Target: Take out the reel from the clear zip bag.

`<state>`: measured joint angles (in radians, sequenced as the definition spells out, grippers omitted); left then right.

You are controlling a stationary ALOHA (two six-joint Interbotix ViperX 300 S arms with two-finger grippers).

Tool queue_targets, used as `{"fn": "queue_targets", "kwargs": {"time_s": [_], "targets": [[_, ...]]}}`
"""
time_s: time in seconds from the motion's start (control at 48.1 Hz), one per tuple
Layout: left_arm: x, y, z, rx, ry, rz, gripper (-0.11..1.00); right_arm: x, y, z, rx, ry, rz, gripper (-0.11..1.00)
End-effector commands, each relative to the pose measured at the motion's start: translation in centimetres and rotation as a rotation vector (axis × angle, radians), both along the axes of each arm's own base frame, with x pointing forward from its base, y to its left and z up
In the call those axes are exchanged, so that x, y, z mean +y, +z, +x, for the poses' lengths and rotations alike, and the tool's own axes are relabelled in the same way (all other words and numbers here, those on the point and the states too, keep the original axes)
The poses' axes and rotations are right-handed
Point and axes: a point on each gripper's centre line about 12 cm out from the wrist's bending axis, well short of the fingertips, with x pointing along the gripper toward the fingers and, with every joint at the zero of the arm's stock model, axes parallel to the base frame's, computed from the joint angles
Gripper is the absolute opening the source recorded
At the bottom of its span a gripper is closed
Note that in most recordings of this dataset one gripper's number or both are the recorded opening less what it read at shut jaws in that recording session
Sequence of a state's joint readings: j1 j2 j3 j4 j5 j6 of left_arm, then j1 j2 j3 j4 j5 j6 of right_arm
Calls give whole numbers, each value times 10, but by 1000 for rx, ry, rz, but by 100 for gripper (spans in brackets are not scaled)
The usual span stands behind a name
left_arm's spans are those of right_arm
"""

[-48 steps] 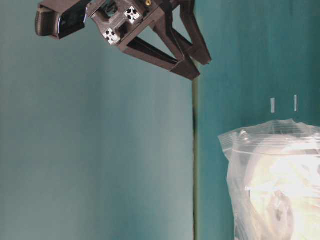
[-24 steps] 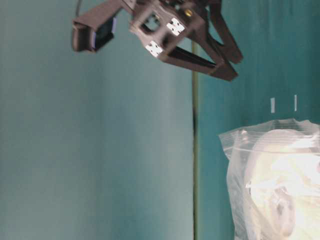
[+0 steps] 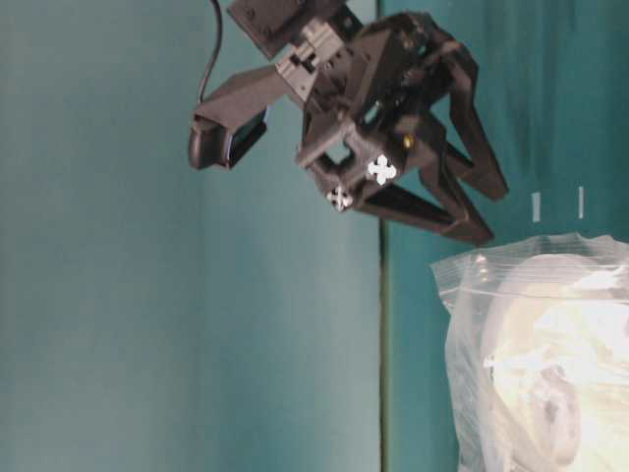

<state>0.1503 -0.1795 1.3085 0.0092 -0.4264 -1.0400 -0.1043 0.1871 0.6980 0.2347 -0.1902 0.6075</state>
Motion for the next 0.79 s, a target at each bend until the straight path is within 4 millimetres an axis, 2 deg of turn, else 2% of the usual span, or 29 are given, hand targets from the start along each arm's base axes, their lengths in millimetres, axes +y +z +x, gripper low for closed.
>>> {"fn": "queue_targets", "kwargs": {"time_s": [0.0,0.499,0.77], "targets": [[-1,2,2,-10,-9,6,2,3,4,8,-37,-21,19,84],[-1,0,0,11,-9,3,2,14,5,32,-82,-66,80,84],[-1,-1,0,19,-9,2,2,19,0,31,-47,-95,131,84]]}}
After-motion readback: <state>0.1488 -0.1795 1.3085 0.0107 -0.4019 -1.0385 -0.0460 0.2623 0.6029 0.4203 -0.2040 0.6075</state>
